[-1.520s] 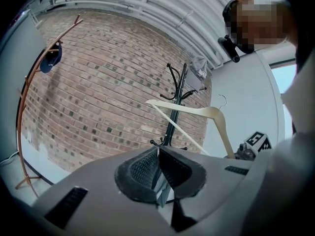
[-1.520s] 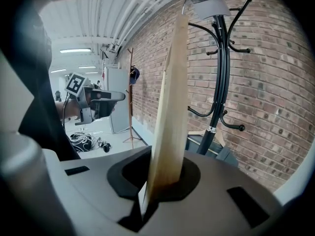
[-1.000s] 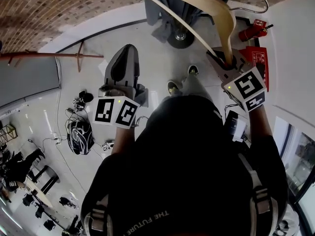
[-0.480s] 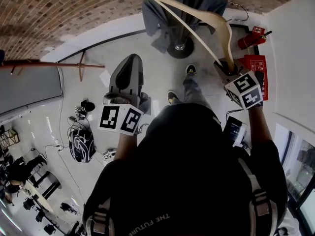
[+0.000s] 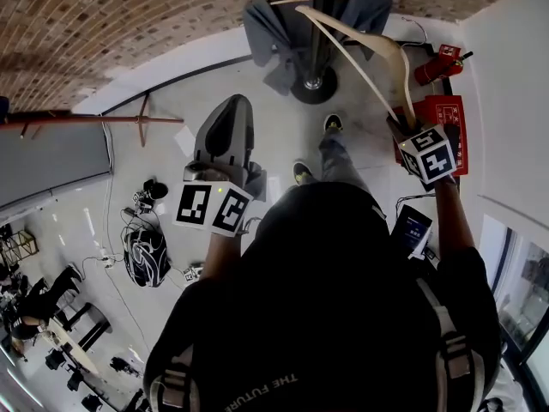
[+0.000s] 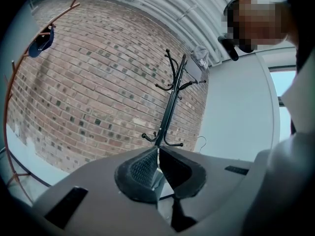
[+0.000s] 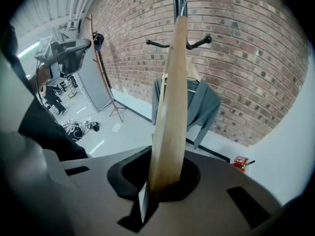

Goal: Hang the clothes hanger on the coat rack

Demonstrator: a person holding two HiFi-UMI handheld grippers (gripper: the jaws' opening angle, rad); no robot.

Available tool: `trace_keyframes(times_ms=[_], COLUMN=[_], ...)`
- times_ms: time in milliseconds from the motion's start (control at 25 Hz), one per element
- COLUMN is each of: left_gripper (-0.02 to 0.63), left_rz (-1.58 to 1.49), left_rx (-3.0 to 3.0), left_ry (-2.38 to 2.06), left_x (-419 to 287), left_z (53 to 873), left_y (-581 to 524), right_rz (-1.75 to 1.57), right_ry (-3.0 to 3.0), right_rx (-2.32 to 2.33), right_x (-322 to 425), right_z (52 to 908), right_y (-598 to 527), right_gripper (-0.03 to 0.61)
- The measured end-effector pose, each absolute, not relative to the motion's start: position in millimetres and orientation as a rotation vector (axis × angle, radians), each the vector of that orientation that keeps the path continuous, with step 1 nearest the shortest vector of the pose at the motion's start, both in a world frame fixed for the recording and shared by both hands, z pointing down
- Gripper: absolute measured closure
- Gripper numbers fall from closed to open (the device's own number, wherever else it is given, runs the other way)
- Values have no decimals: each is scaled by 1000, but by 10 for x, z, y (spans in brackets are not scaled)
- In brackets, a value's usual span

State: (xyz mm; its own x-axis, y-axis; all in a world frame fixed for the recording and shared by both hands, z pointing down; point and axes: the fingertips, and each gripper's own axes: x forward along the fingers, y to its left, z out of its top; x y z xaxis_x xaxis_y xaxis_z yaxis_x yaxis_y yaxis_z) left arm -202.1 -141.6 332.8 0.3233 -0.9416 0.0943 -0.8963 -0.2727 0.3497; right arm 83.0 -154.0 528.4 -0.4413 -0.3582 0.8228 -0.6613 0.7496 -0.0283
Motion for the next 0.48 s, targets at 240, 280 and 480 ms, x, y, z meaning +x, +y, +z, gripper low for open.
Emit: trace_keyframes(times_ms=[240, 280, 480], left_gripper=[584, 584, 584], left_rz=[-184, -184, -188], left_rx=[2262, 2263, 2275], left_ry=[-1626, -1624, -1614], left_x=[-1974, -1970, -1949], left_z=[3353, 3356, 3343], left_y=[-1377, -1373, -1360], right_rz=[504, 517, 584], right_ry=[-1967, -1955, -1886], right_rx=[834, 848, 941], right_x=[1154, 1198, 1425], right_z=[5506, 5538, 5663], right_y=[-1466, -1454, -1442], right_gripper=[549, 549, 549])
